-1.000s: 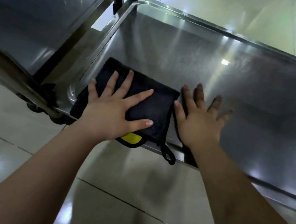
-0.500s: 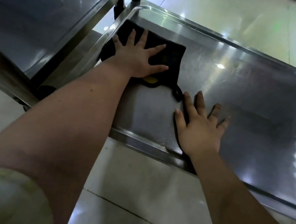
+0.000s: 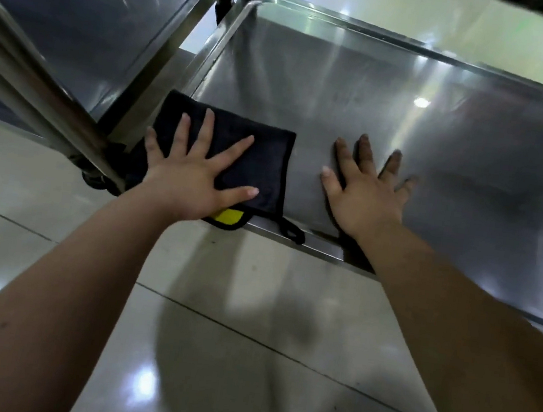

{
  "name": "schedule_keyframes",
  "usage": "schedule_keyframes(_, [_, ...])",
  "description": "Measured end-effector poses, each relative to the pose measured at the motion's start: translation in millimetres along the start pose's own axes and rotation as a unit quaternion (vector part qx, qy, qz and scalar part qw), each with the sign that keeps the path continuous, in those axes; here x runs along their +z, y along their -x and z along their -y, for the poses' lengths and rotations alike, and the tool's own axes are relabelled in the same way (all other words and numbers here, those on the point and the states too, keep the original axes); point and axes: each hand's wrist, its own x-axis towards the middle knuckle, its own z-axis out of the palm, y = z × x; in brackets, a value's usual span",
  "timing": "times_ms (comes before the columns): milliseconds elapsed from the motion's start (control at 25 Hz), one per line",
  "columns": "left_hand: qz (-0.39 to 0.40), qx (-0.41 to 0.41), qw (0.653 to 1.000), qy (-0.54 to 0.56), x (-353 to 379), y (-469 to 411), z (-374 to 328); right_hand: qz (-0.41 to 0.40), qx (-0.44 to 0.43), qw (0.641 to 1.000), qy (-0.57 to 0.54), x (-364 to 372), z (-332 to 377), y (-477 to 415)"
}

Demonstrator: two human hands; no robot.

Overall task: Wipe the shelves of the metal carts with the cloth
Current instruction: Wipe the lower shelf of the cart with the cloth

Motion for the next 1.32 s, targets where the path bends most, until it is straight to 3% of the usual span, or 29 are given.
schedule_keyframes(120, [0.006,-0.002,1.000,-0.007,-4.4,-0.4,-2.4,0.004,-0.063,0.997,0.045,-4.7,-53.6,20.2])
schedule_keyframes(280, [0.032,-0.016,0.999,0.004,-3.2,6.7,-38.8,0.012,-0.009,0.999,0.037,2.3,-141.6,63.0])
schedule_keyframes(480, [0.021,0.101,0.994,-0.025,20.3,24.7,-192.9,-0.019,-0.007,0.985,-0.173,0.0,-170.5,58.1])
schedule_keyframes(600, [0.029,0.130,0.990,-0.036,28.5,28.4,-261.3,0.008,-0.019,0.998,-0.065,-4.3,-225.1,63.7])
schedule_keyframes(680, [0.040,0.136,0.989,-0.041,32.5,30.3,-298.3,0.037,0.022,0.999,-0.026,-5.8,-273.6,79.3])
schedule_keyframes(920, [0.078,0.134,0.987,-0.035,36.0,47.4,-405.8,0.098,0.068,0.992,-0.032,-0.4,-380.3,128.1])
schedule_keyframes(1000, [0.089,0.130,0.987,-0.024,39.1,51.3,-438.1,0.070,0.074,0.991,-0.083,4.8,-406.9,137.3])
schedule_keyframes(1080, [0.090,0.120,0.988,-0.020,43.8,53.9,-464.8,-0.012,0.097,0.983,-0.158,18.7,-411.5,145.4])
schedule_keyframes(1160, [0.092,0.116,0.989,-0.020,45.8,54.4,-480.3,-0.085,0.126,0.976,-0.158,28.8,-403.6,150.1])
schedule_keyframes(1320, [0.092,0.128,0.987,0.014,28.4,48.1,-452.3,-0.143,0.168,0.951,-0.218,6.7,-370.7,140.5])
